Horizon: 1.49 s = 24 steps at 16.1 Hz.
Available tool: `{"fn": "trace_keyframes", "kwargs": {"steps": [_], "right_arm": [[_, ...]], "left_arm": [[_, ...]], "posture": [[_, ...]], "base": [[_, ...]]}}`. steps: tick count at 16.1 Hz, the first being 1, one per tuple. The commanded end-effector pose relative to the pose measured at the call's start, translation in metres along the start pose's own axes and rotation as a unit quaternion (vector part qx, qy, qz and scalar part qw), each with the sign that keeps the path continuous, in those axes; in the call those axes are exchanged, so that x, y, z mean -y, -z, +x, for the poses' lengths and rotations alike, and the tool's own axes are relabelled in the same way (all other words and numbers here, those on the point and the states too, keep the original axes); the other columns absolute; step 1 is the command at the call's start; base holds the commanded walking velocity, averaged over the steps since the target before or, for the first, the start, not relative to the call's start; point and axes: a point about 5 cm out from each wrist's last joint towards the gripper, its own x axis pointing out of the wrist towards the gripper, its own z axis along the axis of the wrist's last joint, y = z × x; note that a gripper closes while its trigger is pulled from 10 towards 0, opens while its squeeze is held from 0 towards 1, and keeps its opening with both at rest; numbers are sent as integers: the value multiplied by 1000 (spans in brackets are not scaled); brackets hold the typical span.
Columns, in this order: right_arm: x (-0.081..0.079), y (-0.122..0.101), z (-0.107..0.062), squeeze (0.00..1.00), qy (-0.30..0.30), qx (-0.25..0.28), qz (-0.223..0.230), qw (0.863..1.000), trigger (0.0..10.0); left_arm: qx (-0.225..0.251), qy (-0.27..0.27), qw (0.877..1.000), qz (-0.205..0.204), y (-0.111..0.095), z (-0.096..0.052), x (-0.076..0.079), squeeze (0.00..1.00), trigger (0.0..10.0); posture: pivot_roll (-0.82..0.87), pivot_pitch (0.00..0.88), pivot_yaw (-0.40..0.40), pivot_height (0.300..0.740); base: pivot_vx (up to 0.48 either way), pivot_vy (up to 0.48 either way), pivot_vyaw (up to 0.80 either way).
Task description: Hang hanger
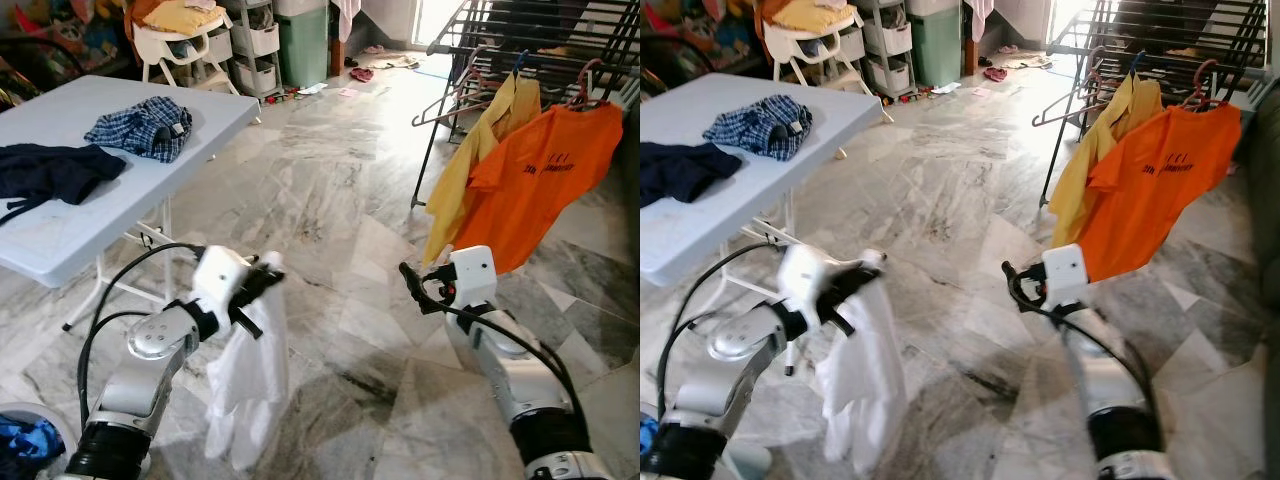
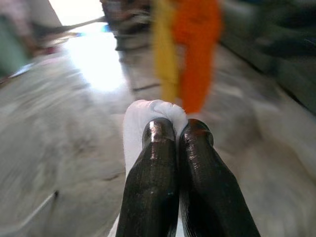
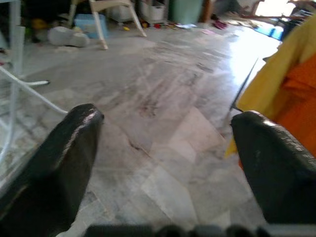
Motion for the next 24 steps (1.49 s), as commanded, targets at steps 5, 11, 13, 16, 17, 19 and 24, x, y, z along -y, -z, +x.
{"fn": "trace_keyframes", "kwargs": {"steps": [5, 11, 13, 16, 17, 19, 24], "right_arm": [[-11, -12, -5, 0, -183, -9, -10, 983, 10000], [-16, -13, -20, 0, -330, -55, -30, 942, 10000], [-19, -14, -20, 0, -352, -61, -33, 933, 10000], [-38, -13, -24, 0, -420, -71, -22, 904, 10000], [-39, -13, -25, 0, -424, -71, -21, 903, 10000], [-45, -13, -20, 0, -439, -70, -15, 896, 10000], [-52, -3, -7, 0, -432, -91, -39, 896, 10000]], "left_arm": [[1, 196, 969, 151, -29, 6, 22, 0, 10000], [14, 178, 952, 248, -48, 9, 0, 0, 10000], [29, 176, 947, 265, -52, 9, 0, 0, 10000], [84, 149, 929, 329, -73, 11, 2, 0, 10000], [87, 147, 927, 334, -74, 12, 1, 0, 10000], [129, 129, 908, 377, -92, 13, 3, 0, 10000], [186, 133, 884, 408, -118, 8, 13, 0, 10000]], "posture": [[-17, 50, 127, 740], [-10, 51, 125, 740], [-6, 49, 120, 740], [5, 49, 106, 740], [5, 49, 106, 740], [17, 50, 102, 740], [39, 42, 105, 740]], "base": [[0, 0, 0], [0, 0, 0], [0, 0, 0], [0, 0, 0], [0, 0, 0], [0, 0, 0], [0, 0, 0]]}}
